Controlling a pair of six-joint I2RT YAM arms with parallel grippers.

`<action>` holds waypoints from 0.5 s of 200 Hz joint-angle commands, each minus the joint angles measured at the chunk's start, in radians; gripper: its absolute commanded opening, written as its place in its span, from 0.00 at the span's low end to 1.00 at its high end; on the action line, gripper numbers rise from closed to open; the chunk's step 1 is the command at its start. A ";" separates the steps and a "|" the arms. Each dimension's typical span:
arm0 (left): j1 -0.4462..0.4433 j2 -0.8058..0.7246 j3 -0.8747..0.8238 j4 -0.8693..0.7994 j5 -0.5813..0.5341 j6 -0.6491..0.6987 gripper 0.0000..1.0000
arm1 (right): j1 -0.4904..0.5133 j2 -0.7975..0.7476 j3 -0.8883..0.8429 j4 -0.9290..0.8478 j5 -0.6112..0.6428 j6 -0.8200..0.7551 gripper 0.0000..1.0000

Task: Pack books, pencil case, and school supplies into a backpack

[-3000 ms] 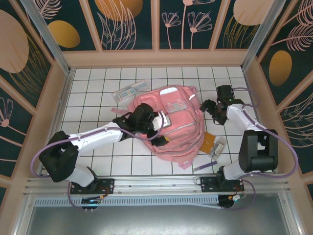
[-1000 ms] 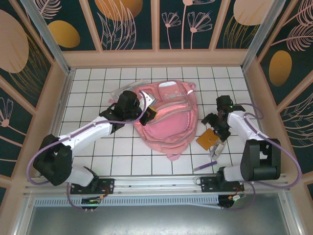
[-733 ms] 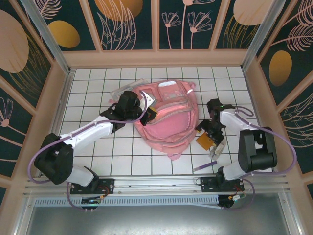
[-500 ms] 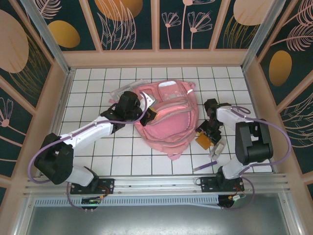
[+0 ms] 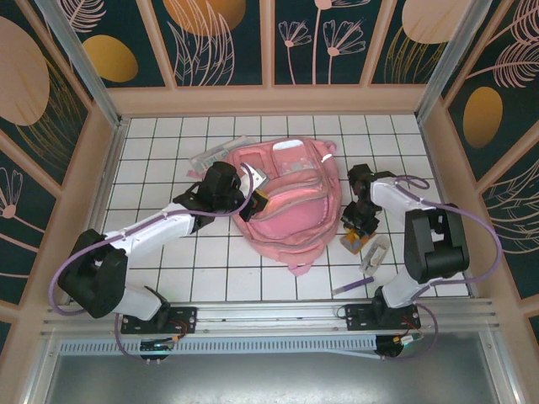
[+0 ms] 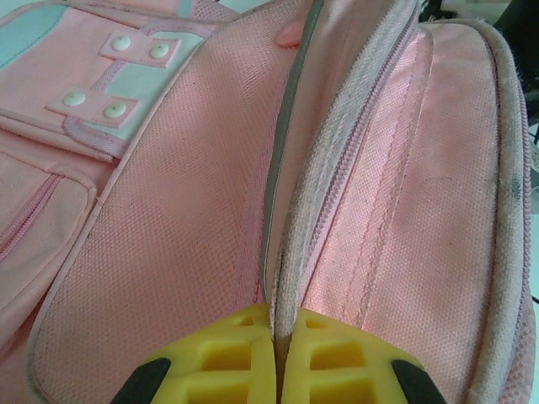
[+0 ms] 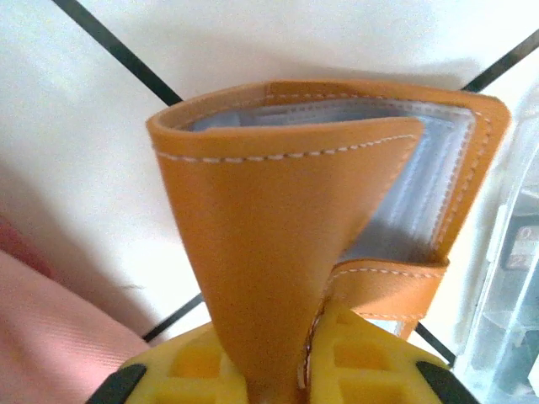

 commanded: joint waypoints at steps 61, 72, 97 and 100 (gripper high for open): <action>0.009 -0.006 0.139 0.033 -0.082 -0.148 0.00 | 0.083 -0.206 0.154 -0.075 -0.081 0.118 0.07; 0.009 -0.001 0.157 0.029 -0.096 -0.172 0.00 | 0.105 -0.211 0.192 -0.083 -0.142 0.149 0.09; 0.011 0.008 0.186 0.035 -0.119 -0.234 0.00 | 0.150 -0.200 0.260 -0.058 -0.262 0.216 0.11; 0.009 0.009 0.191 0.035 -0.122 -0.243 0.00 | 0.156 -0.197 0.263 -0.049 -0.272 0.224 0.11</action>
